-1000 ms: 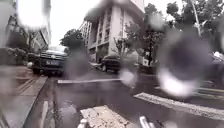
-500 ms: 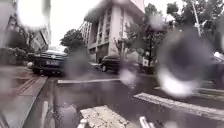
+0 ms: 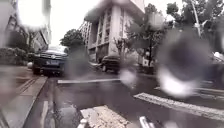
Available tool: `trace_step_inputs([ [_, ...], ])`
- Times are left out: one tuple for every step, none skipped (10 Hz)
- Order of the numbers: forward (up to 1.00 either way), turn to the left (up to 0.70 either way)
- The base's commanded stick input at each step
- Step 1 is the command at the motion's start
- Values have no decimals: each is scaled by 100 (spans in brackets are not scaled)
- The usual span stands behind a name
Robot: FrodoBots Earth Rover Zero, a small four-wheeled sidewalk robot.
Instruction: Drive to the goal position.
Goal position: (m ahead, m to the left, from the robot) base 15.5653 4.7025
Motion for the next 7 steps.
trace_step_inputs([
  [70, 0],
  [70, 0],
  [70, 0],
  [70, 0],
  [70, 0],
  [70, 0],
  [70, 0],
])
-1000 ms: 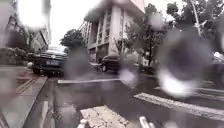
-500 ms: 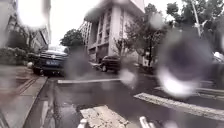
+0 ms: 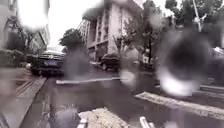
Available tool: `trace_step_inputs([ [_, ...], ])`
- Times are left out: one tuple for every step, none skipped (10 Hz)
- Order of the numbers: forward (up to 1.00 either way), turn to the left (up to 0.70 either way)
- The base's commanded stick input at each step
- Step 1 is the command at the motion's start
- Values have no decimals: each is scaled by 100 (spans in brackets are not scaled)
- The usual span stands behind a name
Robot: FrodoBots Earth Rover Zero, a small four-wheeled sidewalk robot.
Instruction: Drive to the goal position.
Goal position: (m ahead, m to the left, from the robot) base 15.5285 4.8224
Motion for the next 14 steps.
trace_step_inputs([
  [70, 0],
  [20, 0],
  [0, 0],
  [10, 0],
  [49, 0],
  [61, 0],
  [70, 0],
  [70, 0],
  [70, 0],
  [70, 0],
  [70, 0],
  [70, 0],
  [70, 0],
  [70, 0],
])
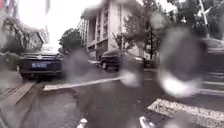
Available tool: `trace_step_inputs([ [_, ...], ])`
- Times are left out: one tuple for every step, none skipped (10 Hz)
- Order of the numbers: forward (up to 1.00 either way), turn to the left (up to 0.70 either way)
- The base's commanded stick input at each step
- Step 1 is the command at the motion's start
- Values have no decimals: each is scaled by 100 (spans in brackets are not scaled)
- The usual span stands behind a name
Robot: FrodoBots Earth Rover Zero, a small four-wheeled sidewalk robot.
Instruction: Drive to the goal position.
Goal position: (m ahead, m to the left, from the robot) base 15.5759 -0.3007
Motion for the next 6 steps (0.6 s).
trace_step_inputs([
  [70, 0],
  [70, 0],
  [70, 0],
  [70, 0],
  [70, 0],
  [70, 0],
])
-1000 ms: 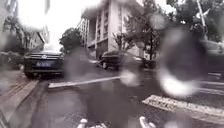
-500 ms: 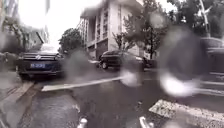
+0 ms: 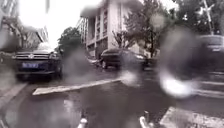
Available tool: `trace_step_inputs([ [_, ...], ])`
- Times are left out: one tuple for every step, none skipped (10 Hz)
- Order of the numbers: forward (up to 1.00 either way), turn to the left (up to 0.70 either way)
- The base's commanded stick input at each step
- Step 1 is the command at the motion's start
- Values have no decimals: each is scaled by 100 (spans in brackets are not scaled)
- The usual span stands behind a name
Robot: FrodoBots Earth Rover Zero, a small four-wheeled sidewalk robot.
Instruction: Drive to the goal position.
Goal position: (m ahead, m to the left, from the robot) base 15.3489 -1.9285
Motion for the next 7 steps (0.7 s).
trace_step_inputs([
  [70, 0],
  [70, 0],
  [70, 0],
  [70, 0],
  [70, 0],
  [70, 0],
  [70, 0],
])
